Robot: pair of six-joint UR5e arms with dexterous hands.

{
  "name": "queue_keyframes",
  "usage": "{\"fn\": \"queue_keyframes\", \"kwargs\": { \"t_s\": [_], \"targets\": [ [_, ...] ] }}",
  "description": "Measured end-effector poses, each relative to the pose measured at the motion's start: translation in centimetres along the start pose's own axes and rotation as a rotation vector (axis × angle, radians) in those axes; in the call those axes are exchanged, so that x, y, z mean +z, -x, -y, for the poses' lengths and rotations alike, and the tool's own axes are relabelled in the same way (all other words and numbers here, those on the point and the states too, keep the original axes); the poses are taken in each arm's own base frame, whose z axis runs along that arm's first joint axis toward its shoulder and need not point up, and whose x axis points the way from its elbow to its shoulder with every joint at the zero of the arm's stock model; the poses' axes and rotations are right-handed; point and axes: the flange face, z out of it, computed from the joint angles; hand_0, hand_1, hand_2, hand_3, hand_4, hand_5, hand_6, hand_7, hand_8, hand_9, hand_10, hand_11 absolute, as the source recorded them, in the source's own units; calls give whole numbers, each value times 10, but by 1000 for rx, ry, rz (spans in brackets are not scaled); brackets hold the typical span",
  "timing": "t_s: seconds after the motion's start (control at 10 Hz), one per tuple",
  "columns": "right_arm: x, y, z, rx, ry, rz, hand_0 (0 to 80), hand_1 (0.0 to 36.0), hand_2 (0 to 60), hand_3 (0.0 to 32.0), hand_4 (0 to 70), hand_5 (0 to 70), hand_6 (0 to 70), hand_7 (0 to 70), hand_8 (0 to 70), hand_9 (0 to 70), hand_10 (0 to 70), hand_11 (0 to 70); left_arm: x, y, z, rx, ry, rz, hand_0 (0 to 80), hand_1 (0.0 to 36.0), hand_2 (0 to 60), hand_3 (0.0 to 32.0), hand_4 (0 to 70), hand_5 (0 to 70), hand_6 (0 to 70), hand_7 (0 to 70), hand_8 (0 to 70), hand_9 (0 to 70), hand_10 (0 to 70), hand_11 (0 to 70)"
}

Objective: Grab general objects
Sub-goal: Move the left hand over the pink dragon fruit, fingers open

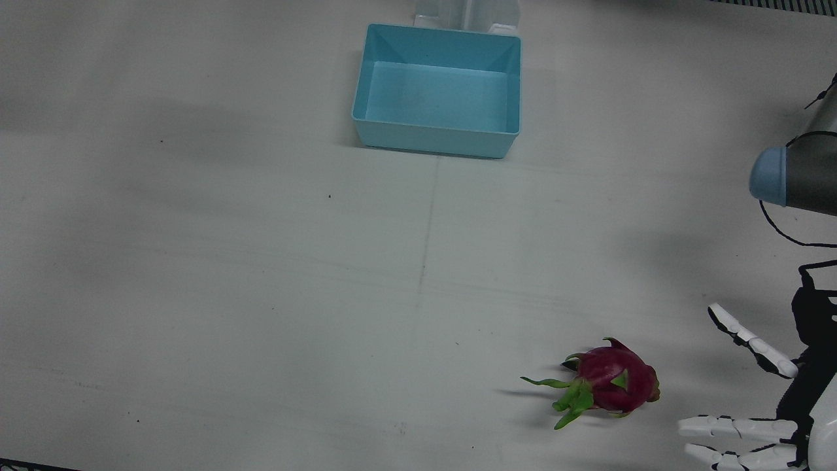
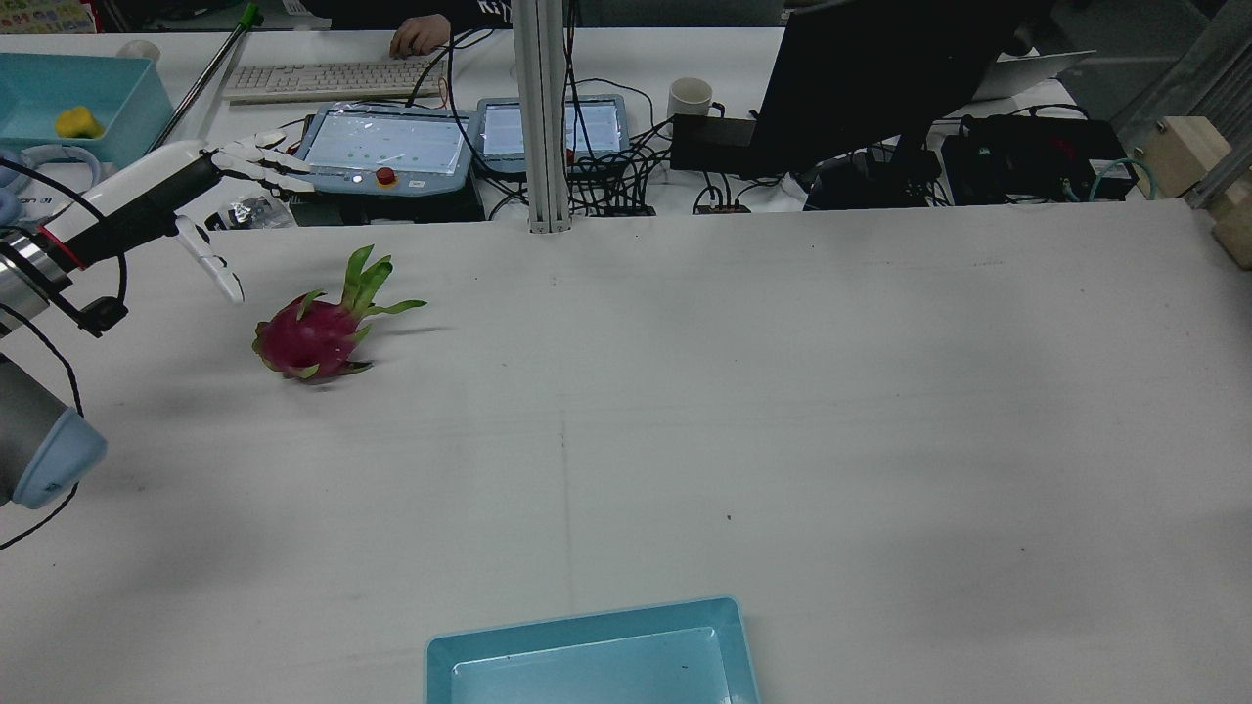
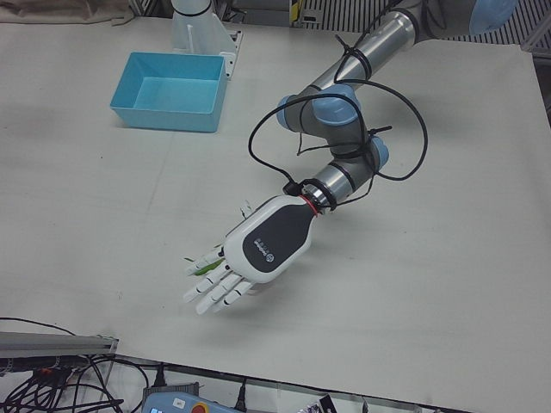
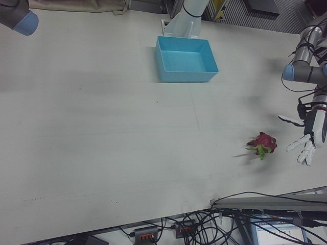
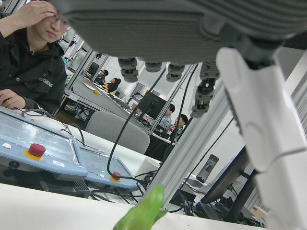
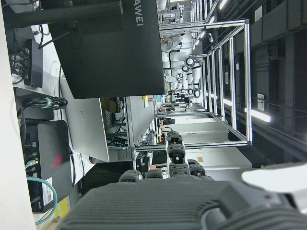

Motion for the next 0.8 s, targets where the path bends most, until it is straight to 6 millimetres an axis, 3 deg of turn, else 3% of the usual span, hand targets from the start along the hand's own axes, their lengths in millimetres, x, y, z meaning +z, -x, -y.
{"fn": "queue_keyframes", "kwargs": {
  "t_s": [0.1,0.5,0.8],
  "targets": [
    [0,0,-1,-1,2,0,0,0,0,0,0,0,0,0,0,0,0,0,5,-6,-14,36,10,10,655,290,0,0,0,0,0,53,0,0,0,20],
    [0,0,-2,-1,3,1,0,0,0,0,0,0,0,0,0,0,0,0,7,-11,-29,106,25,24,612,256,0,0,0,0,0,47,0,0,0,31],
    [0,1,-1,-1,3,1,0,0,0,0,0,0,0,0,0,0,0,0,14,26,-68,140,74,87,588,236,0,0,0,0,0,64,0,0,0,27]
  ]
}}
